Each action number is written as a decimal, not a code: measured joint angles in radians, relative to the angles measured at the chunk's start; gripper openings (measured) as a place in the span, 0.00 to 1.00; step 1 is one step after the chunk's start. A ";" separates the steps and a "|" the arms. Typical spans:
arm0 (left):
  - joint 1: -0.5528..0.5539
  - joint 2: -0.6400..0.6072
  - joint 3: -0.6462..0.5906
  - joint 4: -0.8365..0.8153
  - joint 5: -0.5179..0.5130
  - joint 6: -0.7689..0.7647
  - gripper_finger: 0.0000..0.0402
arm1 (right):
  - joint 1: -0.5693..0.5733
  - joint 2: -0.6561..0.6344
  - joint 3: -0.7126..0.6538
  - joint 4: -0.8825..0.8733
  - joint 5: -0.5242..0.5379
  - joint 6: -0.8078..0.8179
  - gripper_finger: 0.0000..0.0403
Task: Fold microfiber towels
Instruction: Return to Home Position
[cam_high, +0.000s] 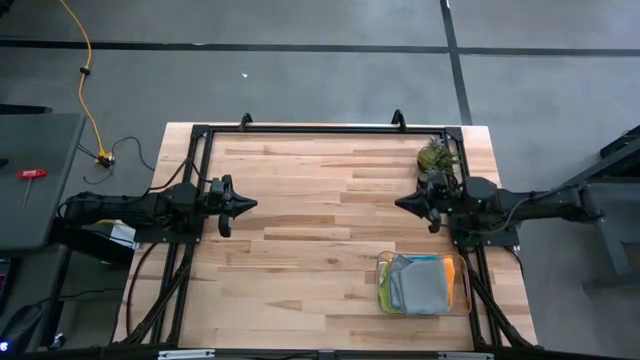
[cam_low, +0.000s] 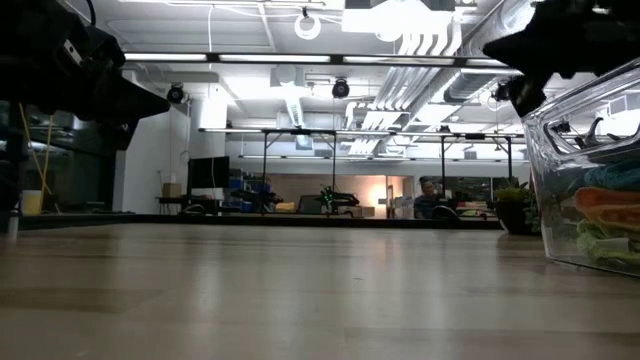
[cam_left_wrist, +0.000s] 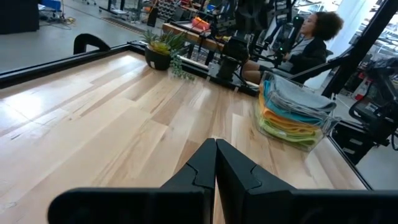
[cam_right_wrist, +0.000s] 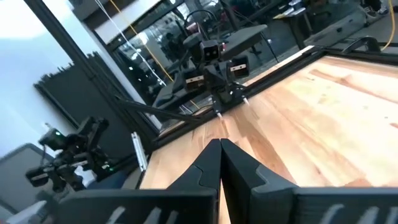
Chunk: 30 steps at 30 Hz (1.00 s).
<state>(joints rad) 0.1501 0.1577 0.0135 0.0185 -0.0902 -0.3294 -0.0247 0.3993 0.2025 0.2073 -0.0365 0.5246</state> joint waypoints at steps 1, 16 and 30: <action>0.000 0.000 0.000 0.000 0.000 0.000 0.00 | 0.006 -0.029 -0.021 0.000 0.003 0.006 0.00; 0.000 0.001 0.000 0.003 0.000 0.000 0.01 | 0.006 -0.387 -0.191 -0.194 0.049 -0.135 0.00; 0.000 0.005 0.000 0.001 -0.003 0.000 0.01 | 0.005 -0.355 -0.190 -0.199 0.036 -0.186 0.00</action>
<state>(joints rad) 0.1497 0.1630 0.0139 0.0196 -0.0937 -0.3294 -0.0196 0.0444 0.0120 0.0082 -0.0007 0.3389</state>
